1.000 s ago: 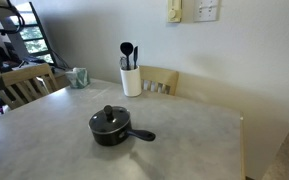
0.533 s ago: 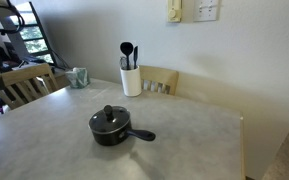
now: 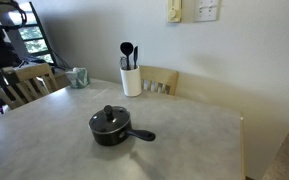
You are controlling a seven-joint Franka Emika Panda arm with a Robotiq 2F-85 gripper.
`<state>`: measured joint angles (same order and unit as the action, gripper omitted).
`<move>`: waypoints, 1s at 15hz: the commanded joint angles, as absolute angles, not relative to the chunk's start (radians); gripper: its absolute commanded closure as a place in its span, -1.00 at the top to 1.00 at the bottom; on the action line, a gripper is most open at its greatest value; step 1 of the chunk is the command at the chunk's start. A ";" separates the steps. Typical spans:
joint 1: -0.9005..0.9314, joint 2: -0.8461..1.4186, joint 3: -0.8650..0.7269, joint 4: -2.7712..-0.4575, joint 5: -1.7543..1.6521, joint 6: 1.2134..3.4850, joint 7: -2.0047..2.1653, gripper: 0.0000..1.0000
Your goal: Remove the lid from the pot
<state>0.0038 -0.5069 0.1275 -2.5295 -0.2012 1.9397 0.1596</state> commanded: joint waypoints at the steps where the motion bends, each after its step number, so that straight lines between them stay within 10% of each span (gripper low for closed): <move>1: -0.013 -0.483 0.118 -2.578 -0.229 2.171 0.243 1.00; 15: -0.091 -0.390 0.044 -2.618 -0.262 2.512 0.178 1.00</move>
